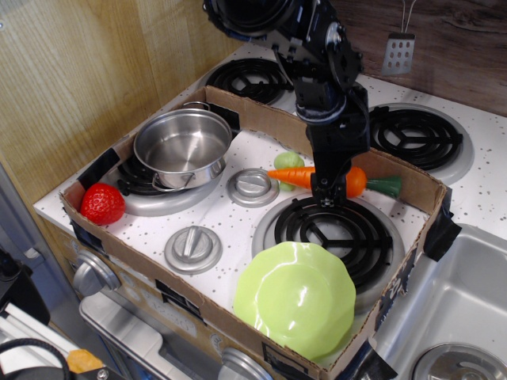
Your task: Take carrot off plate
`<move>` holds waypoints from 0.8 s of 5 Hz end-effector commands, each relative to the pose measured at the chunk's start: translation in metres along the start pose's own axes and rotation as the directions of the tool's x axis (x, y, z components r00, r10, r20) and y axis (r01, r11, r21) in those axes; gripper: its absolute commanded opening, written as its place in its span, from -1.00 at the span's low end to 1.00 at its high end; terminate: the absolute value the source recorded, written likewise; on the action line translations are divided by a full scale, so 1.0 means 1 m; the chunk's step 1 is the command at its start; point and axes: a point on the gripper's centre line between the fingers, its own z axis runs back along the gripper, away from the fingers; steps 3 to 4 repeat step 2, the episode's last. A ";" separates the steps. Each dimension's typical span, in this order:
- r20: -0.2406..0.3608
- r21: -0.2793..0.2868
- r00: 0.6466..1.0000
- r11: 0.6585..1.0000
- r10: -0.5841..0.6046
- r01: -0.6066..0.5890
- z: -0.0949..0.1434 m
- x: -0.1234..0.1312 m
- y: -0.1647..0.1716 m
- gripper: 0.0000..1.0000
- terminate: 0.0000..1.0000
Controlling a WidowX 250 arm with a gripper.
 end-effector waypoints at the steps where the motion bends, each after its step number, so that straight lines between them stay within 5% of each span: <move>1: -0.058 0.070 0.998 0.997 -0.006 0.010 0.040 0.012 0.010 1.00 -1.00; 2: -0.063 0.071 0.996 0.996 0.060 -0.056 0.066 0.025 0.012 1.00 1.00; 4: -0.063 0.071 0.996 0.996 0.060 -0.056 0.066 0.025 0.012 1.00 1.00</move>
